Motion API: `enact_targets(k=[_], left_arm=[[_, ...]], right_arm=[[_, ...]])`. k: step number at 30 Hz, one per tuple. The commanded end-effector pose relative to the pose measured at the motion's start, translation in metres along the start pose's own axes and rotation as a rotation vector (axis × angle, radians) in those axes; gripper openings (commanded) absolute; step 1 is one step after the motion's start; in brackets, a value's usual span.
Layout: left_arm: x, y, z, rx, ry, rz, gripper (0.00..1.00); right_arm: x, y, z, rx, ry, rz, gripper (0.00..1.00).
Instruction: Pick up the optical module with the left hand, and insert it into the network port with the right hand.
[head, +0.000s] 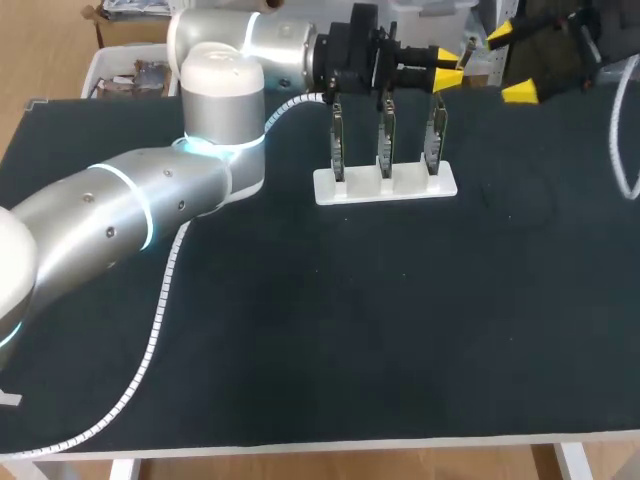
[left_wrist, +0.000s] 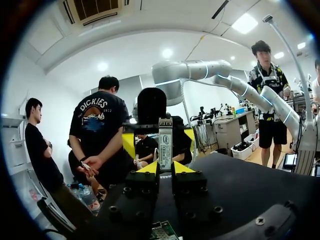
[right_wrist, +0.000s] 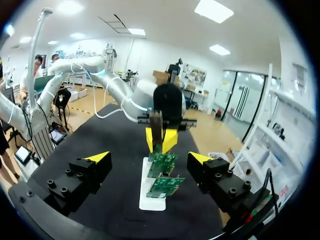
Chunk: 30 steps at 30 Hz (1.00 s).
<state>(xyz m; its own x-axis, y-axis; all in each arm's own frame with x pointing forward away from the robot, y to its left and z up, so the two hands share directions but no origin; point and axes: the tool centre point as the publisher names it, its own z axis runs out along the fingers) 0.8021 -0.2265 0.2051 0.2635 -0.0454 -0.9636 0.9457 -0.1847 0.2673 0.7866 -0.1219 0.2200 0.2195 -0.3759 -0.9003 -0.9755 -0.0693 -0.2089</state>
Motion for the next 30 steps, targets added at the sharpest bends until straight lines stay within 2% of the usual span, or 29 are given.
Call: enact_targets(k=[1,7,18,30], left_arm=[[0.002,0.006,0.001,0.012,-0.003,0.001,0.0],[0.002,0.006,0.001,0.012,-0.003,0.001,0.0],[0.002,0.006,0.001,0.012,-0.003,0.001,0.0],[0.002,0.006,0.001,0.012,-0.003,0.001,0.0]], right_arm=[[-0.019,0.018,-0.012,0.042,0.011,-0.03,1.0],[-0.038,0.015,-0.006,0.018,-0.005,-0.087,1.0],[-0.053,0.013,0.01,-0.001,-0.033,-0.13,1.0],[-0.056,0.014,0.028,0.001,-0.074,-0.135,1.0]])
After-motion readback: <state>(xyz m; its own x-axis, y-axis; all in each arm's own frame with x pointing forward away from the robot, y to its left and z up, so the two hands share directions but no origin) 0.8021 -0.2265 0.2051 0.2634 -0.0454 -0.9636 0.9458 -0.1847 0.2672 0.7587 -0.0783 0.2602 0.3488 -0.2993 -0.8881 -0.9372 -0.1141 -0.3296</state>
